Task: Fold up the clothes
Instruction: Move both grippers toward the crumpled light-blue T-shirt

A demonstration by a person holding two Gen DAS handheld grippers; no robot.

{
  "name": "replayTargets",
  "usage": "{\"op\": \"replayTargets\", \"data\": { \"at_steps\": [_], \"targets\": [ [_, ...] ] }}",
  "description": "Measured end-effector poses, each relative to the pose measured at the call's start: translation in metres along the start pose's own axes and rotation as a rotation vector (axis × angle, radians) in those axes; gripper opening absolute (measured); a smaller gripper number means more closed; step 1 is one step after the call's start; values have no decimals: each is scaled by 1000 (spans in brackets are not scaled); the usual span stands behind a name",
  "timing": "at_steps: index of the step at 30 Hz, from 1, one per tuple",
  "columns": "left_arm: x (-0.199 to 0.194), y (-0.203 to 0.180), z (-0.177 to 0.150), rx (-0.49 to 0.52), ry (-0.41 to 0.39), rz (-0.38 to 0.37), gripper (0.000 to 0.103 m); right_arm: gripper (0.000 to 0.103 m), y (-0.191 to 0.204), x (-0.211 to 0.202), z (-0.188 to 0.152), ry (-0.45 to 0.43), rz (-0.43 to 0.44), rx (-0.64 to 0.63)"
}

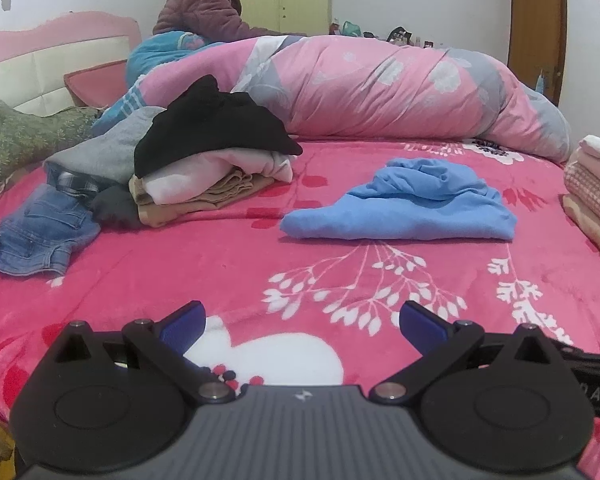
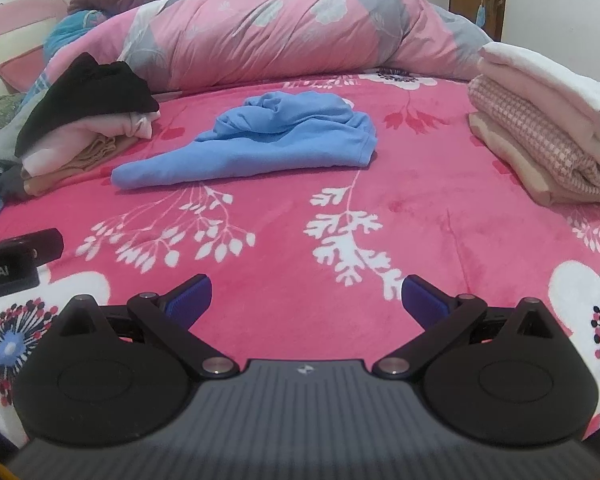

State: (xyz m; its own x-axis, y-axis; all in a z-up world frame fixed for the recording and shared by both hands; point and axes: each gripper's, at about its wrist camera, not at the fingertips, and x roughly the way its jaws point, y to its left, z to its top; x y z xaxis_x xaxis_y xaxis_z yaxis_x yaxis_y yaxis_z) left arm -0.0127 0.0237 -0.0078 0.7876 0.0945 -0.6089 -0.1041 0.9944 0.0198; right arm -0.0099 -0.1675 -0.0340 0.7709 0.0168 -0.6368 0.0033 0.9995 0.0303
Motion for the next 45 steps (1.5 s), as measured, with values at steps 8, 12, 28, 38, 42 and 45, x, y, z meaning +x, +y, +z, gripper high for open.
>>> {"op": "replayTargets", "data": {
  "at_steps": [8, 12, 28, 38, 42, 45],
  "targets": [
    [7, 10, 4, -69, 37, 17, 103, 102, 0, 5, 4, -10, -16, 19],
    [6, 13, 3, -56, 34, 28, 103, 102, 4, 3, 5, -26, -31, 5],
    [3, 25, 5, -86, 19, 41, 103, 102, 20, -4, 13, -45, -46, -38],
    [7, 26, 4, -76, 32, 42, 103, 102, 21, -1, 14, -44, -49, -35],
    [11, 27, 4, -72, 41, 48, 103, 102, 22, 1, 16, -43, -50, -38],
    [13, 26, 5, -70, 30, 31, 103, 102, 21, 0, 18, -56, -55, -44]
  ]
}}
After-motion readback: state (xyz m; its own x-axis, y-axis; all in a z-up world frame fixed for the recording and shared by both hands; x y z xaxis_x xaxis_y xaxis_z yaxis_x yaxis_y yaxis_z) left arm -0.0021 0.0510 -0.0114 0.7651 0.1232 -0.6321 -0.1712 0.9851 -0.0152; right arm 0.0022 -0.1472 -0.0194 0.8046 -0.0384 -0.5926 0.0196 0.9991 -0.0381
